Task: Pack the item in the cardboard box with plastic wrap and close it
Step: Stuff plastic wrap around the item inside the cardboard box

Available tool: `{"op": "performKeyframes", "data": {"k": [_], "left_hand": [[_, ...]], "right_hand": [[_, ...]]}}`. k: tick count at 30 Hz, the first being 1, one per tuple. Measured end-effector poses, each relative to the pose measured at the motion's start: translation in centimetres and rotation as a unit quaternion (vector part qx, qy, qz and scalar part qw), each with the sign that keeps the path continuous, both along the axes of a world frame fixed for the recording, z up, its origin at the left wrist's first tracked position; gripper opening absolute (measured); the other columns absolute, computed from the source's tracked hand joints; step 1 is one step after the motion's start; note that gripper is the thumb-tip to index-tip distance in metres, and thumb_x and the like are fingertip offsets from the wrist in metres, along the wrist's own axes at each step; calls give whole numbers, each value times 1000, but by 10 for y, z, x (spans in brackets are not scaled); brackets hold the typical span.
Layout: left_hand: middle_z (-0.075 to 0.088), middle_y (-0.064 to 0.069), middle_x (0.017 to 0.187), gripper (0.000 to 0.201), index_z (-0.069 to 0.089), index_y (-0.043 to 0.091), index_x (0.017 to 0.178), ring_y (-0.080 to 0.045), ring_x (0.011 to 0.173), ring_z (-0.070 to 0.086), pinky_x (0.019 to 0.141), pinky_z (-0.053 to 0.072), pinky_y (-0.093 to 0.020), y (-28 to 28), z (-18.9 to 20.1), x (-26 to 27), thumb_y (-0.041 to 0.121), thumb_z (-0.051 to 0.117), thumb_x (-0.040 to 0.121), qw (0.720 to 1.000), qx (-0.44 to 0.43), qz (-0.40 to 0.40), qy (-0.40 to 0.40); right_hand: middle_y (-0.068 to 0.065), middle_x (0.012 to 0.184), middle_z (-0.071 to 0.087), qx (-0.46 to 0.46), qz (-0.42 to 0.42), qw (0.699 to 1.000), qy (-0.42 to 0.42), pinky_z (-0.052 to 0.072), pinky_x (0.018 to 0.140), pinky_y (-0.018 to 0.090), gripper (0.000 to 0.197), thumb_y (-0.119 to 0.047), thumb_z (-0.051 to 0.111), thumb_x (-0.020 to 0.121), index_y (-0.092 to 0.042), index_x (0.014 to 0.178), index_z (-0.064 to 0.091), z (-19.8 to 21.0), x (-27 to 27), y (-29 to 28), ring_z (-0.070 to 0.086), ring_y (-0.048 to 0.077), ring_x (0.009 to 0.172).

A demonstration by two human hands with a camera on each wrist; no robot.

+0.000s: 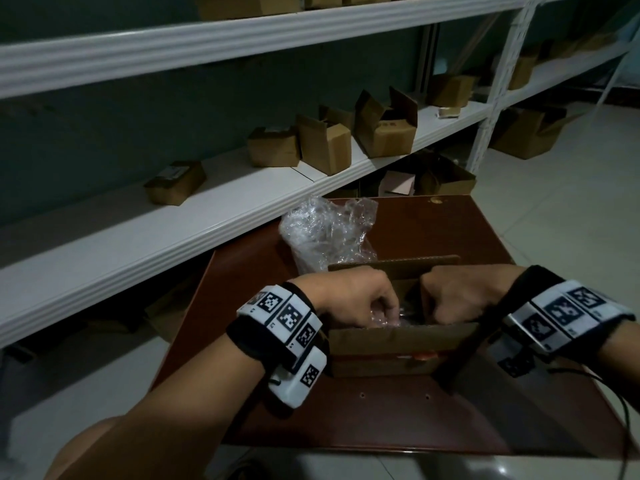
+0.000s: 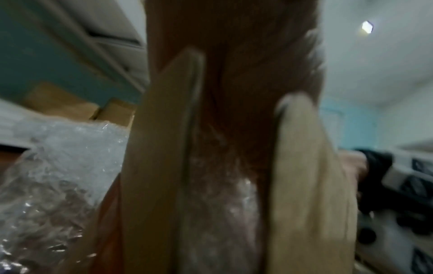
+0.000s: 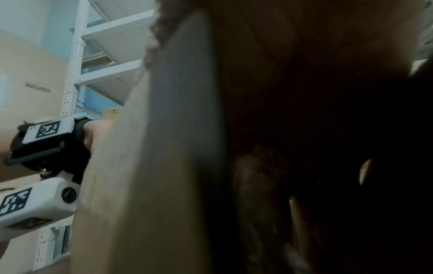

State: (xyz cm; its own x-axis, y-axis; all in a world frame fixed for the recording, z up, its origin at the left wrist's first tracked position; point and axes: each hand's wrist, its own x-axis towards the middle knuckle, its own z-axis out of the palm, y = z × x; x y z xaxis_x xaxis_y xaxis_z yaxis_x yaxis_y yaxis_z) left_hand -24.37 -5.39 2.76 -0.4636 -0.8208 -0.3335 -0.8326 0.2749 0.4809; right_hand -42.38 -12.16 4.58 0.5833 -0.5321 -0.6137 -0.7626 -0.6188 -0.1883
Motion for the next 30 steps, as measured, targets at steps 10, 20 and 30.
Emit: {"op": "performKeyframes", "data": {"k": [10, 20, 30], "left_hand": [[70, 26, 88, 22, 75, 13, 119, 14, 76, 63, 78, 48, -7, 7, -1, 5, 20, 61, 104, 990, 134, -25, 26], [77, -5, 115, 27, 74, 5, 124, -6, 90, 66, 83, 54, -19, 8, -11, 1, 3, 63, 99, 986, 156, -57, -2], [62, 8, 76, 11, 62, 22, 84, -12, 67, 54, 64, 49, -33, 13, -16, -2, 18, 72, 87, 961, -245, -20, -129]], "right_hand": [[-9, 85, 67, -51, 4, 998, 30, 48, 76, 32, 12, -33, 71, 80, -23, 80, 64, -3, 3, 8, 59, 6, 79], [-10, 56, 60, -114, 48, 992, -18, 40, 50, 22, 58, -75, 72, 64, -18, 57, 62, -16, -3, 6, 57, 5, 59], [-6, 78, 65, -117, 64, 990, -45, 41, 54, 17, 25, -43, 76, 77, -24, 73, 60, -27, 2, -3, 58, 6, 67]]}}
